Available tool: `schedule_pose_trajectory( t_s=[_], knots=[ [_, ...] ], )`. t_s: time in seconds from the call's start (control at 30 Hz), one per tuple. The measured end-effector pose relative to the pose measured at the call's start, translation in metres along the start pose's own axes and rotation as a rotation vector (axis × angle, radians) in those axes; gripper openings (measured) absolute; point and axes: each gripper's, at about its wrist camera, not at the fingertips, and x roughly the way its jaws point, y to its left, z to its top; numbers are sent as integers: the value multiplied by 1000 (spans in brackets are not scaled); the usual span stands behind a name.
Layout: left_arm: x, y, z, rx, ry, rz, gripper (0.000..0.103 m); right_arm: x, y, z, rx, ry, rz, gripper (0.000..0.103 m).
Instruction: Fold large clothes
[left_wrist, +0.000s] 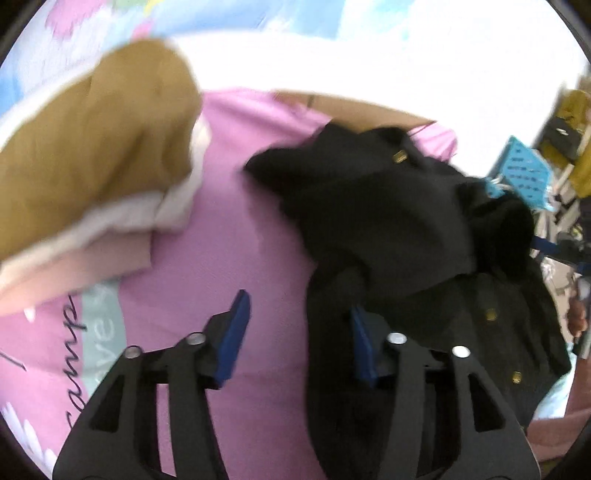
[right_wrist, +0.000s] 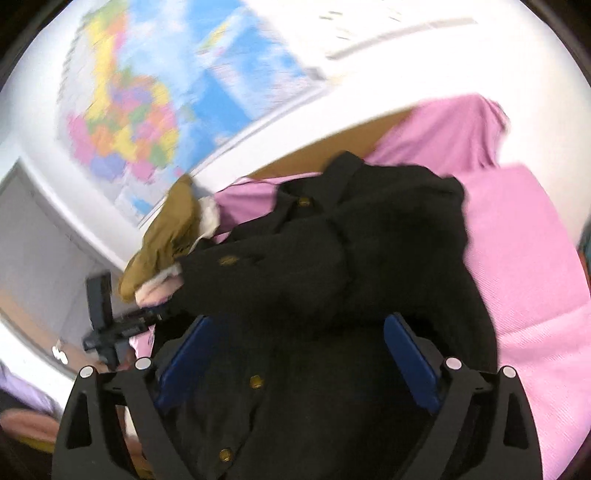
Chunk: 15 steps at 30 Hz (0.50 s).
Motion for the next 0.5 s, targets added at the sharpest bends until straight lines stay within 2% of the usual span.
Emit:
schedule_pose_trajectory(
  t_s=[0.07,0.13,0.27,0.3,0.33,0.37,0.4,0.43,0.5],
  knots=[
    [-6,-11,8,37,-32,0,65,6,18,-4,-78,-3,-8,96],
    [-8,-23,15,77,-47,-3,65,21,47,-7,-192,1,-38,97],
    [11,-49,32,137,-57,22,65,62,80,-9,-399,12,-201,97],
    [21,-53,35,143,-43,31,65,72,82,-8,-425,24,-243,91],
    [30,-55,37,147,-29,52,66,81,80,-4,-441,42,-269,68],
    [34,-54,36,145,-18,68,64,85,74,1,-428,59,-265,54],
    [40,-51,35,135,0,80,62,84,60,10,-365,71,-240,26],
    [42,-46,34,122,14,90,60,79,50,16,-320,63,-210,15],
    [46,-36,34,96,12,130,57,57,24,33,-216,-10,-130,13]
  ],
)
